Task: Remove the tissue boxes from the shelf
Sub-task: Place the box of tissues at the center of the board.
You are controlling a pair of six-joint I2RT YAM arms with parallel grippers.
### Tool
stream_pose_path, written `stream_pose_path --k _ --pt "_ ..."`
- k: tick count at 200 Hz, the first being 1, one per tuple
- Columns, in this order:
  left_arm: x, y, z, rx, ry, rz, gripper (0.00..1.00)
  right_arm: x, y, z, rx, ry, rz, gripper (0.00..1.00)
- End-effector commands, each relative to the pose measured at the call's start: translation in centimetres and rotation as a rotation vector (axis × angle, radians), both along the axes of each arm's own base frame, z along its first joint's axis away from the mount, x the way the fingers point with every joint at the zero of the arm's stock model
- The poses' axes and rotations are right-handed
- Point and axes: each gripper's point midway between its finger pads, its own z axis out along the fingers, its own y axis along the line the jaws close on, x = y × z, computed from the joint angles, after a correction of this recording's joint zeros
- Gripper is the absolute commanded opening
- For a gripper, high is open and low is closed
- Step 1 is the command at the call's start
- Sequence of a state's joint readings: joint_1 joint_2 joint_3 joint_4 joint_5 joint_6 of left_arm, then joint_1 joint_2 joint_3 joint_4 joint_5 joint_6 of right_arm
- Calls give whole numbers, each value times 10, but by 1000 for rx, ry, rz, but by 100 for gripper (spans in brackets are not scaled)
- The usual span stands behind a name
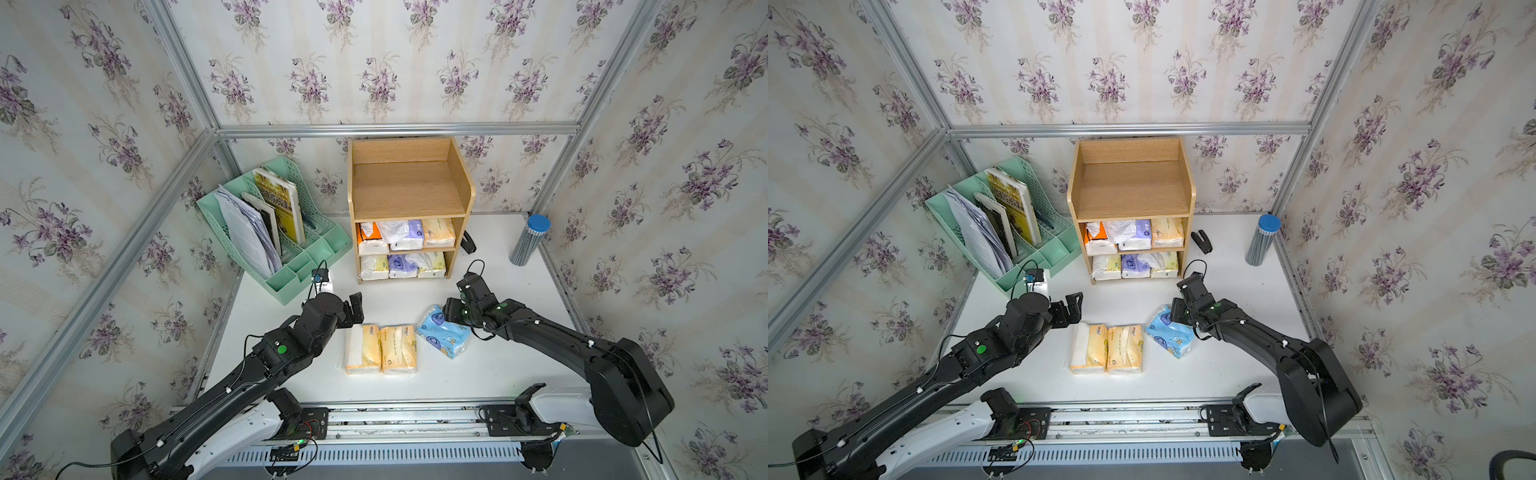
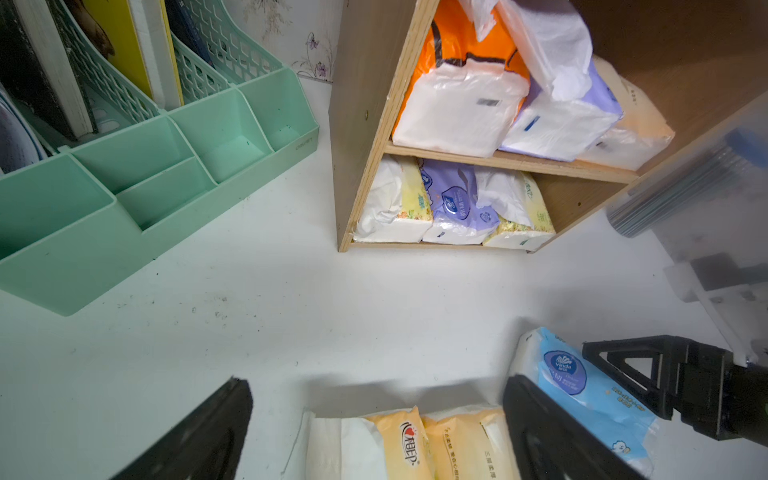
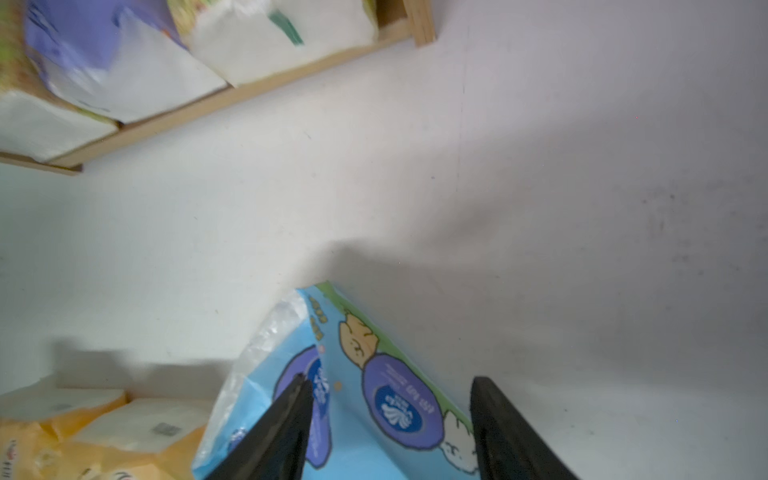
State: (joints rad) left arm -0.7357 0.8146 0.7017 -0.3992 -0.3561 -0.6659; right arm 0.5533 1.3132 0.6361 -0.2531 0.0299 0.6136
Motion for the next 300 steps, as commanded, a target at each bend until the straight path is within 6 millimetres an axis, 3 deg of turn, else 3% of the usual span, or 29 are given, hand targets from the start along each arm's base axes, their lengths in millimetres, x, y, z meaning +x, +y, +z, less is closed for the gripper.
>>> stream_pose_path --k 1,22,55,99,128,148,169,190,208,229,247,261,283,300 --pt "-5 1 -14 20 42 -29 99 -17 10 -5 109 17 -3 65" --pt "-3 2 -14 6 47 -36 99 -33 20 -1 212 10 -22 65" --pt "-2 1 -10 -11 35 -52 99 -46 43 23 374 -3 5 66" --pt "1 15 -13 -13 44 -18 99 -39 19 47 296 -111 -53 66" --pt "4 20 -15 -51 42 -9 99 -38 18 25 238 -69 -33 61" --pt "8 19 -15 -65 46 -16 99 -43 30 5 248 -5 11 53" --pt "13 19 -16 -56 65 -16 99 -48 47 2 269 -10 44 45" --pt "19 18 -16 -64 71 -19 99 -55 63 2 288 -7 65 44" --pt "23 15 -13 -82 65 -27 99 -57 65 -1 264 2 56 45" --pt "27 11 -10 -77 70 -39 99 -53 50 3 199 -23 7 59" --pt "31 12 -8 -63 70 -40 99 -44 38 25 160 -98 -32 66" --pt "36 12 -6 -64 62 -38 99 -35 36 56 190 -184 -45 68" --pt "48 11 2 -95 45 -44 99 -21 56 121 359 -357 7 67" --pt "60 8 9 -123 35 -62 99 -9 68 160 457 -447 26 65"
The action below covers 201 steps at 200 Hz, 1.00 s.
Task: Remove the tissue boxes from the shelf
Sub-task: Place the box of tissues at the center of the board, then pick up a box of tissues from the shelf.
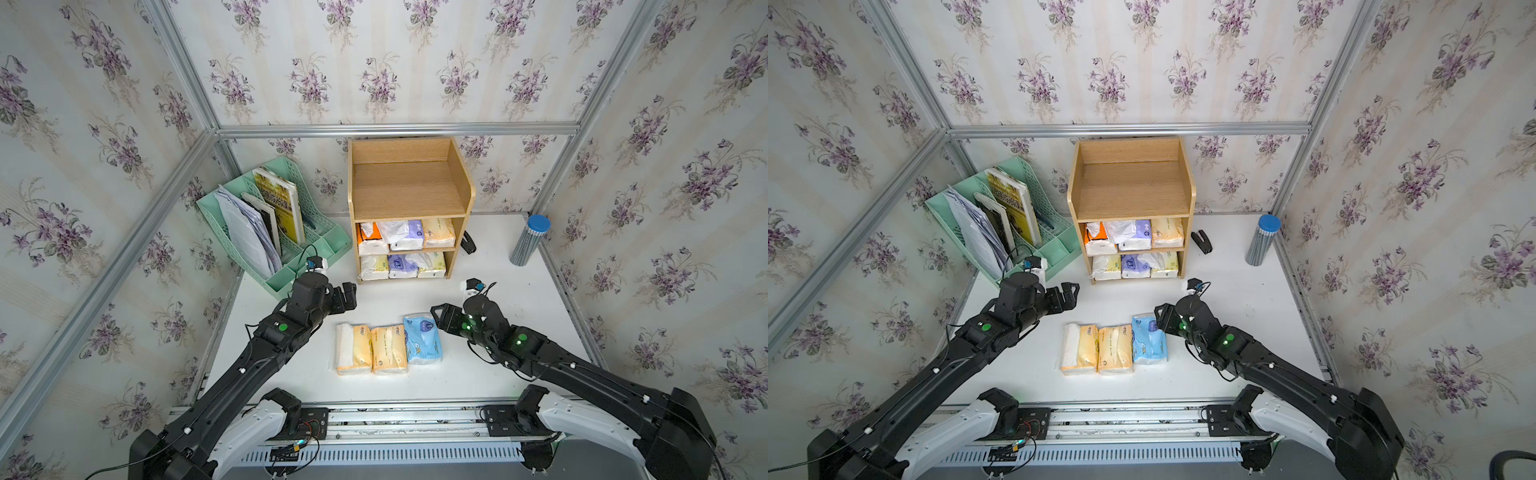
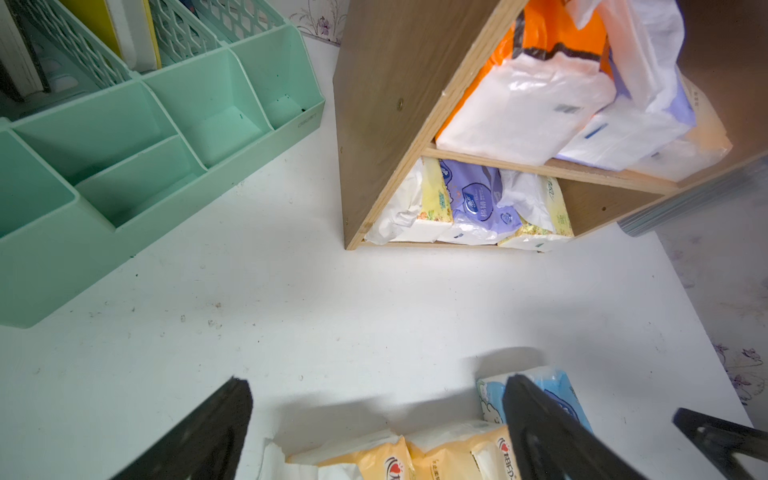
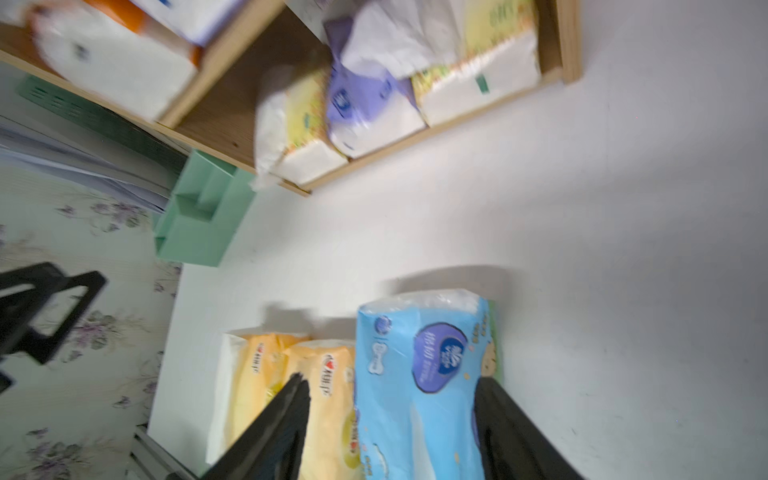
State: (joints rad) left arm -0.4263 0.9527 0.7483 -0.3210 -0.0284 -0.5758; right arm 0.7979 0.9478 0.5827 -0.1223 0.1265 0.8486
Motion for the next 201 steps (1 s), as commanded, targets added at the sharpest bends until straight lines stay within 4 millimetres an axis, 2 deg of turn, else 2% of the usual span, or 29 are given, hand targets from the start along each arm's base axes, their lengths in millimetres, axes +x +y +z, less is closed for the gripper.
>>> stream_pose_path --k 1,23,45,82,113,146,201 --pt "18 -11 21 -52 -60 -49 99 18 12 51 99 -156 10 65" --pt "36 -17 30 -70 -69 -74 99 41 27 92 192 -243 8 60" --pt "52 -26 35 -93 -85 -117 99 61 51 119 258 -297 28 56" --pt "70 -40 40 -125 -105 -175 99 95 86 133 314 -343 40 55" --pt "79 -48 38 -113 -90 -215 99 117 106 136 312 -366 42 56" --pt "80 -51 34 -104 -72 -237 99 135 121 128 290 -360 37 56" --pt "82 -47 24 -93 -49 -245 99 144 148 106 255 -330 45 54"
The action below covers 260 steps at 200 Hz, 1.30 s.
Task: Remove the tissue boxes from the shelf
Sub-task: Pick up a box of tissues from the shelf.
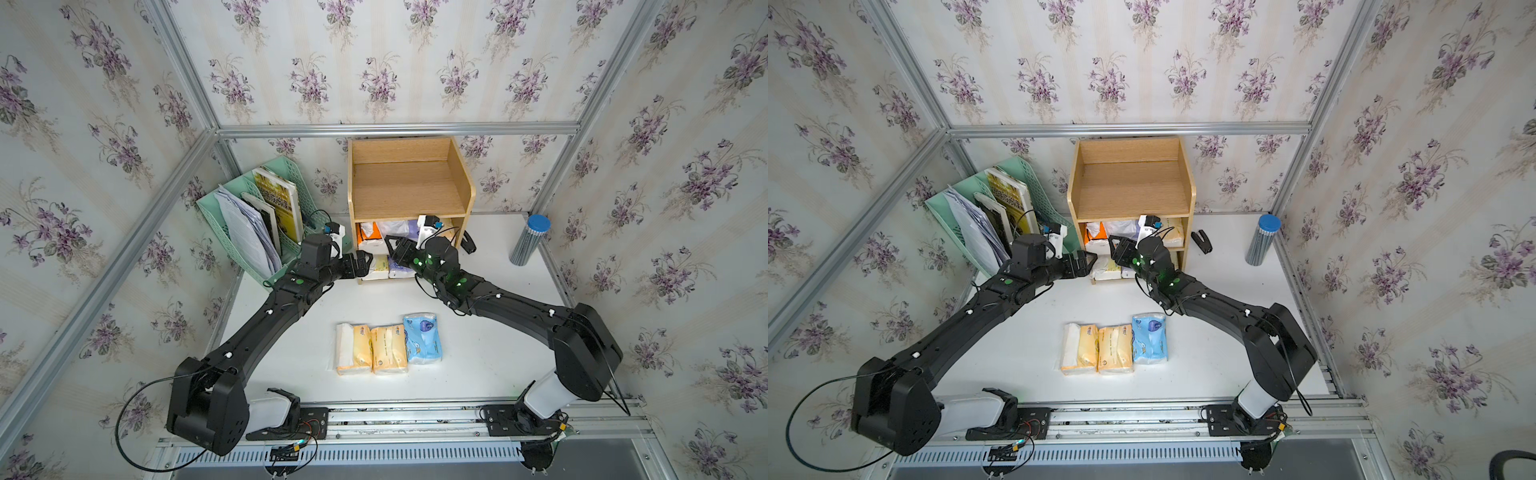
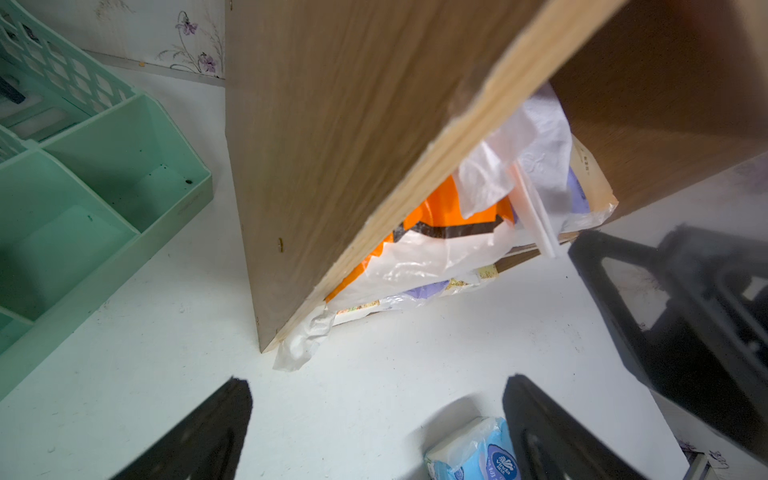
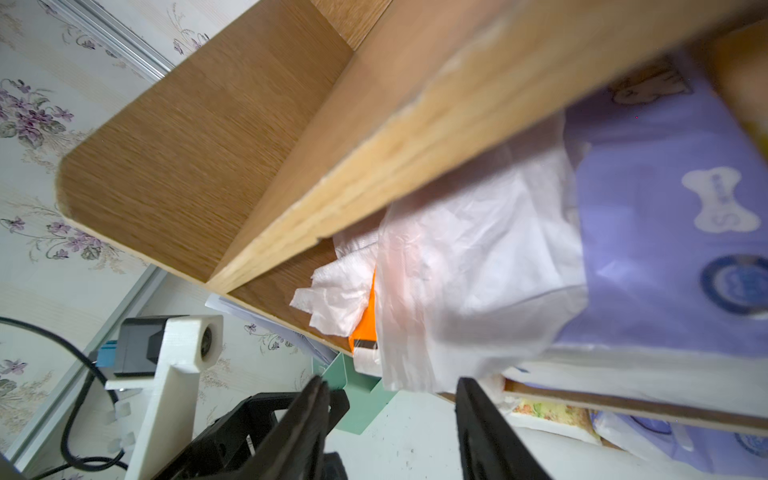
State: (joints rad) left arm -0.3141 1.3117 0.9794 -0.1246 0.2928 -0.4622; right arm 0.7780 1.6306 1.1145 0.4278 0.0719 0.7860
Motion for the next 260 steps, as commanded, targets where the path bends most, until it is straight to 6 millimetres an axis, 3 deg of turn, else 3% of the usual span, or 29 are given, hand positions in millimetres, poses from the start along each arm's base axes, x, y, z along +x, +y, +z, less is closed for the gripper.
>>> stream_pose_path --k 1,104,155,178,260 --pt "1 -1 1 7 -11 -25 99 5 7 3 5 -24 -12 54" --pt "-8 10 -12 20 22 -15 99 33 16 -18 -72 2 -87 60" --pt "-18 15 -10 32 20 -16 99 39 23 -33 -77 19 -89 56" --pt "-24 16 -13 36 28 -17 99 42 24 -34 -64 9 -93 48" --pt "-37 22 -11 38 33 -7 99 31 27 -16 -70 -20 -30 3"
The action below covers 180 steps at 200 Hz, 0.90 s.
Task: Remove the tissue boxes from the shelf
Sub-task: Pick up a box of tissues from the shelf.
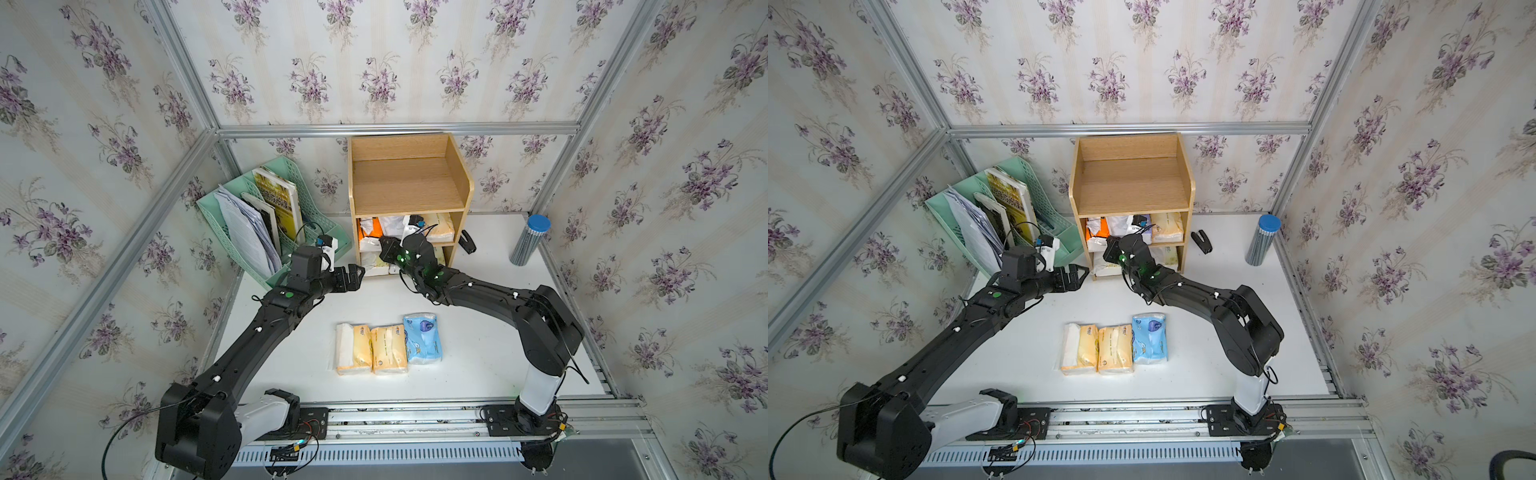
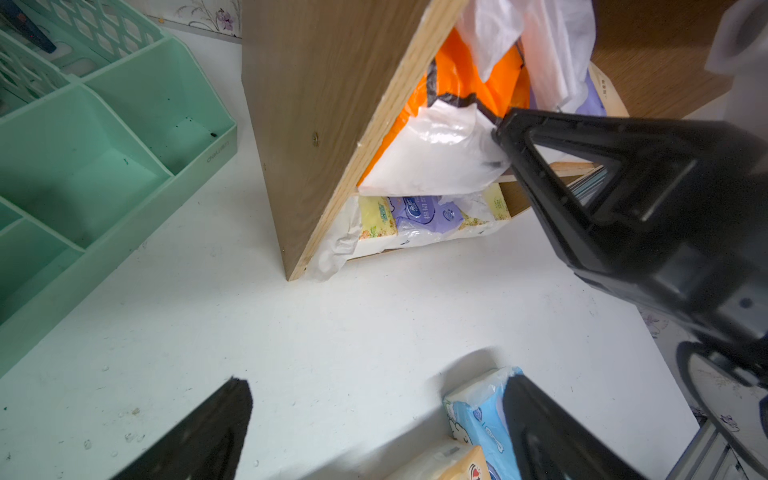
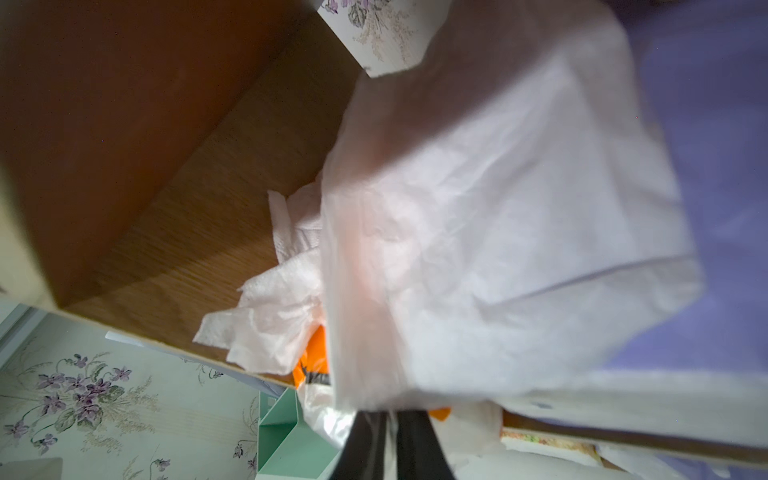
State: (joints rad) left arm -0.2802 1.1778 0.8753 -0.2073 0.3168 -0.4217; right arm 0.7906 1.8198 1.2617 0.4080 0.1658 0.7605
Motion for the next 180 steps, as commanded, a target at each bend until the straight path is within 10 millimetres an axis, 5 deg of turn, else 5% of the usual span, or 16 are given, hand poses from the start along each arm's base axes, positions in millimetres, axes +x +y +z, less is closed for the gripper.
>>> stream_pose_path --k 1,112,131,145,180 --pt "-2 2 4 5 -4 1 99 -6 4 17 5 -33 46 2" --pt "-17 3 21 -59 -10 21 99 -31 -9 -13 -139 45 118 0" --pt "-17 3 22 -70 -10 26 99 -31 -8 -10 -134 37 121 23" --pt "-17 3 21 -73 -7 28 99 -30 -8 -4 -129 22 119 49" --pt "-16 3 21 -75 -6 29 99 -24 -5 6 -116 -2 119 63"
